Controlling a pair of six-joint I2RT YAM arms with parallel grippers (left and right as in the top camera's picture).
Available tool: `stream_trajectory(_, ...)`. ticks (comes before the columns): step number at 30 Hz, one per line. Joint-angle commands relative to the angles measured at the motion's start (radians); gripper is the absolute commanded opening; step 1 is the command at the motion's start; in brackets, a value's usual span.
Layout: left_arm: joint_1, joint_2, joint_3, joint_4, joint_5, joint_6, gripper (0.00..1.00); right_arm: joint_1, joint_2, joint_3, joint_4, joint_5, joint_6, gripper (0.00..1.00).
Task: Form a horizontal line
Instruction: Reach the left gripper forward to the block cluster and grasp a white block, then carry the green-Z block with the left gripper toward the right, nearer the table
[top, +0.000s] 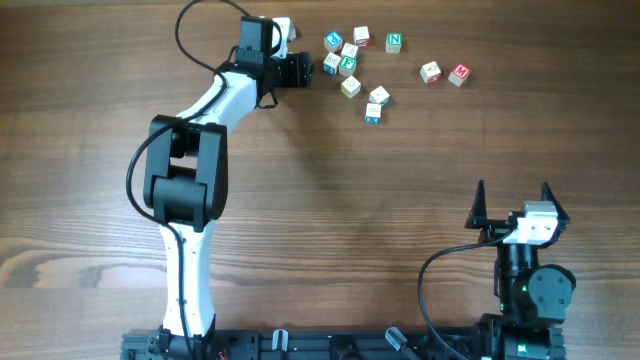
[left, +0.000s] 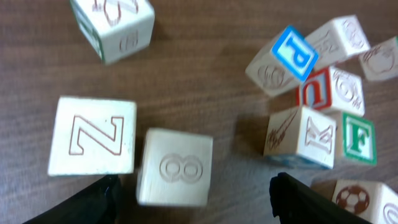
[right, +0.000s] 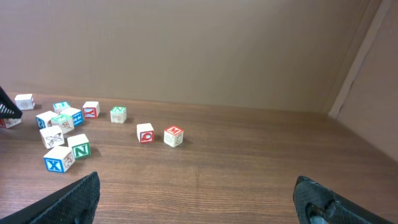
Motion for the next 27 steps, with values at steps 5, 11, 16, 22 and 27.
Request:
stream_trajectory(5,-0.004,0.052,0.006,0.048,-0.006,0.016,0.64,-0.006,-0.005,-0.001,0.002,-0.015,-0.012,1.00)
stream_trajectory(11,-0.004,0.060,0.006,0.056,-0.052,0.016,0.50,-0.006,-0.005,-0.001,0.002,-0.015,-0.012,1.00)
stream_trajectory(16,-0.005,0.053,0.006,0.047,-0.058,0.011,0.31,-0.006,-0.005,-0.001,0.002,-0.015,-0.011,1.00)
stream_trajectory(22,-0.005,-0.087,0.006,-0.093,-0.059,0.012,0.26,-0.006,-0.005,-0.001,0.002,-0.015,-0.011,1.00)
stream_trajectory(27,-0.010,-0.287,0.006,-0.235,-0.059,0.013,0.26,-0.006,-0.005,-0.001,0.002,-0.015,-0.012,1.00)
